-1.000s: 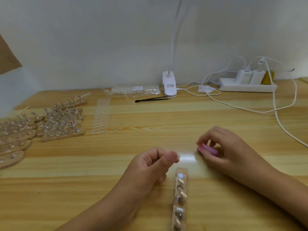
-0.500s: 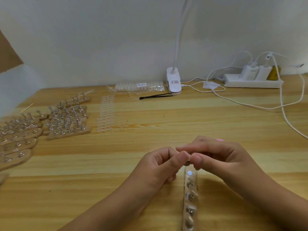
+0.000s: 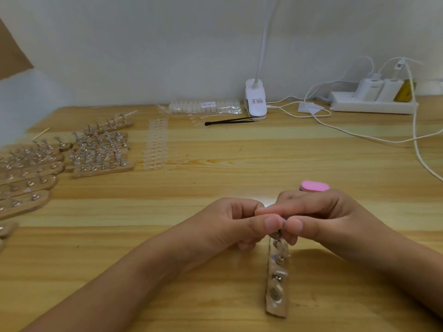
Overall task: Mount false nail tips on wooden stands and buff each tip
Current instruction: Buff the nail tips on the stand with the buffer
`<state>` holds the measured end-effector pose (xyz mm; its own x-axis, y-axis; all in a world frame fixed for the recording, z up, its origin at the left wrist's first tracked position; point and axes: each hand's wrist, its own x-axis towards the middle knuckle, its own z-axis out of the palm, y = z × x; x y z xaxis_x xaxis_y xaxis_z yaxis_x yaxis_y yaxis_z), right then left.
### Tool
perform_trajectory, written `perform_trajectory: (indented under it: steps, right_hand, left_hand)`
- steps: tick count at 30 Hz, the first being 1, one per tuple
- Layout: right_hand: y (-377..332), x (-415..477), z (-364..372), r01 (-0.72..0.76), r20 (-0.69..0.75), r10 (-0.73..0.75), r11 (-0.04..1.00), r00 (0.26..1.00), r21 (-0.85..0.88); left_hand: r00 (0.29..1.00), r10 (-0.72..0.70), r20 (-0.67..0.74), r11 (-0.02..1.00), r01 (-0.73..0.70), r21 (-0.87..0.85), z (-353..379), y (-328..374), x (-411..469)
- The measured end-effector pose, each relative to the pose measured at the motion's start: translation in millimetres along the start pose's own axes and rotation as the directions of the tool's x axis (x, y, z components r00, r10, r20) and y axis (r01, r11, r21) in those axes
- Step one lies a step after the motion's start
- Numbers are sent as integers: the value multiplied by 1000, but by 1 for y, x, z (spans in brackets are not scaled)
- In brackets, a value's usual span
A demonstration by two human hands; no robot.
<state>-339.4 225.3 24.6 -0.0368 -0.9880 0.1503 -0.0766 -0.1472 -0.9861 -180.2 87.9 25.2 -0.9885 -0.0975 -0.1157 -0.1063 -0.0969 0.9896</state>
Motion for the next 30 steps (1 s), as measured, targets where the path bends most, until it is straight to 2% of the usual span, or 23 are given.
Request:
perform_trajectory:
  steps: [3,7,9,11,13,15,17,19,21,23,24,27,30]
  right_hand:
    - [3,0,-2,20,20,-19,999,1000,-25]
    - [2,-2,-3,32,-44,-36,996,998,-86]
    - [-1,-5,-4,86,-79,-111,959,991,-269]
    - [0,-6,-3,140,-104,-219,855,970,-500]
    - [2,-4,-1,139,-152,-279,794,948,-591]
    - [4,-2,0,125,-200,-294,798,934,-589]
    - [4,0,-2,101,-237,-287,807,928,-581]
    - [5,-1,-6,51,-283,-254,821,925,-569]
    - [7,-3,-9,-15,-313,-177,851,933,-525]
    - [10,-5,-9,-46,-284,-119,856,951,-515]
    - [12,-6,-8,-49,-264,-109,848,958,-527]
    - [15,-6,-8,-29,-199,-100,830,975,-558]
    - [17,-6,-11,32,-139,-159,762,977,-647]
  left_hand:
    - [1000,7,0,1000,-7,-11,-1,-1,0]
    - [999,23,-25,999,-24,-44,-1,-6,2]
    - [994,8,-111,995,-19,-102,0,-7,4]
    - [973,7,-230,993,-34,-115,3,-8,8]
    - [949,27,-314,999,-33,-14,8,-10,11]
    - [939,41,-341,996,-12,86,14,-11,11]
    - [935,24,-354,994,15,107,16,-10,11]
    - [925,11,-381,992,36,117,14,-5,8]
    - [905,83,-417,951,53,304,6,-5,1]
    - [910,176,-376,862,43,505,-2,-4,-8]
    - [925,188,-329,836,25,548,-4,-3,-11]
    - [951,175,-255,827,-2,562,-4,-2,-13]
    - [955,177,-239,817,-7,577,-3,-3,-11]
